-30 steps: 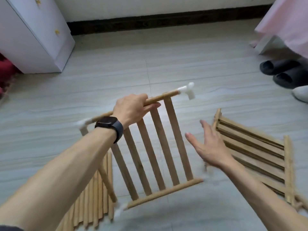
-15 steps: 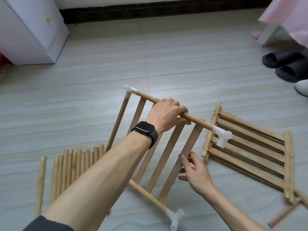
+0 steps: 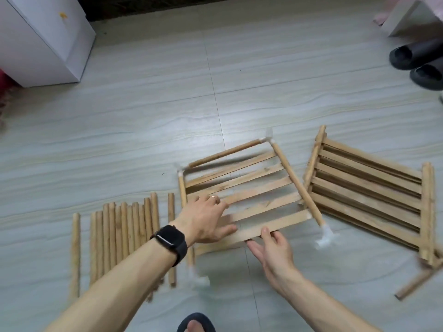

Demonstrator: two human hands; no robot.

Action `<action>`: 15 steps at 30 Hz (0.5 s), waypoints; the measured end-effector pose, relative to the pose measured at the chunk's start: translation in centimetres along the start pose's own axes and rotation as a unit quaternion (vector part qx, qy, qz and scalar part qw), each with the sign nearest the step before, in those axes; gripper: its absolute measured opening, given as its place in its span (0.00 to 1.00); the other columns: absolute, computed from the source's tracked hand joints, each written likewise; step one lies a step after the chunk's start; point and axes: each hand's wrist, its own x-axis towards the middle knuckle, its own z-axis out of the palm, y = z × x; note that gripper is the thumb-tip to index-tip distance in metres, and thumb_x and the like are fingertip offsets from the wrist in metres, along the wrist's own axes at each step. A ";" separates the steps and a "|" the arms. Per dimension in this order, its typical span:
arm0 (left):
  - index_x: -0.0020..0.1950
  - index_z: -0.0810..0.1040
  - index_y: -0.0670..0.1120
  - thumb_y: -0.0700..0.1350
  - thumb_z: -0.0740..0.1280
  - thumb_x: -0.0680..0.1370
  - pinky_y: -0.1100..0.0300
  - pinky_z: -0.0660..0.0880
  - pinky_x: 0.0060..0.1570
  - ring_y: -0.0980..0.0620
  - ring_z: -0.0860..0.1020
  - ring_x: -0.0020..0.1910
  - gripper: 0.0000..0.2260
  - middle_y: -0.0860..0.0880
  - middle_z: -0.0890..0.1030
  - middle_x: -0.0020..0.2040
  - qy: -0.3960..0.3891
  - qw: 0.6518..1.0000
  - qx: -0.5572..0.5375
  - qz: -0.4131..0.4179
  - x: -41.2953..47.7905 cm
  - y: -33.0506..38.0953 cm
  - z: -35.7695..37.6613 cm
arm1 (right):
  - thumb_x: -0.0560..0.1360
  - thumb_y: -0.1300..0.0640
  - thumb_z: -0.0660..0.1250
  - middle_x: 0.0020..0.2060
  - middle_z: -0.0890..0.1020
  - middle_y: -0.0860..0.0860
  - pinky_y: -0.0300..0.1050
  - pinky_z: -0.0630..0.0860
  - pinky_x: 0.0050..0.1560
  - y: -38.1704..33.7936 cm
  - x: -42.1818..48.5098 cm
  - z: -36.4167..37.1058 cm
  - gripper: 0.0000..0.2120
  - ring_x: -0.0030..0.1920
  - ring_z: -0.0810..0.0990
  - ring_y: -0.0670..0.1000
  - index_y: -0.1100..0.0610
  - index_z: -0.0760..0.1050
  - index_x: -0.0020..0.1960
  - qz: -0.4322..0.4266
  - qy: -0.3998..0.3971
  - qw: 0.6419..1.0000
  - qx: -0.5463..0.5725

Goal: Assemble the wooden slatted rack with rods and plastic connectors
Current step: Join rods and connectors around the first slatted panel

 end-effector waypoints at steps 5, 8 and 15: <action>0.79 0.55 0.51 0.62 0.64 0.79 0.40 0.61 0.74 0.42 0.61 0.77 0.33 0.44 0.57 0.82 -0.037 0.997 0.021 -0.069 -1.6 0.0 6.1 | 0.85 0.61 0.60 0.56 0.82 0.59 0.47 0.82 0.49 1.5 0.8 0.4 0.05 0.46 0.85 0.57 0.62 0.72 0.54 0.122 -0.058 0.985 -0.109; 0.79 0.56 0.52 0.48 0.63 0.81 0.44 0.66 0.70 0.43 0.62 0.77 0.28 0.48 0.58 0.81 0.008 0.993 -0.022 -0.116 -1.5 -0.2 9.3 | 0.82 0.58 0.66 0.52 0.82 0.55 0.44 0.81 0.42 1.6 1.6 -0.7 0.08 0.42 0.86 0.54 0.61 0.75 0.58 0.121 -0.085 0.958 -0.246; 0.73 0.67 0.52 0.37 0.58 0.82 0.44 0.70 0.66 0.38 0.58 0.77 0.21 0.47 0.53 0.83 0.044 0.991 -0.059 -0.112 -0.8 2.2 12.0 | 0.79 0.49 0.65 0.63 0.74 0.43 0.44 0.73 0.58 0.3 3.2 -5.3 0.16 0.57 0.79 0.47 0.48 0.73 0.66 -0.235 -0.093 0.673 -0.695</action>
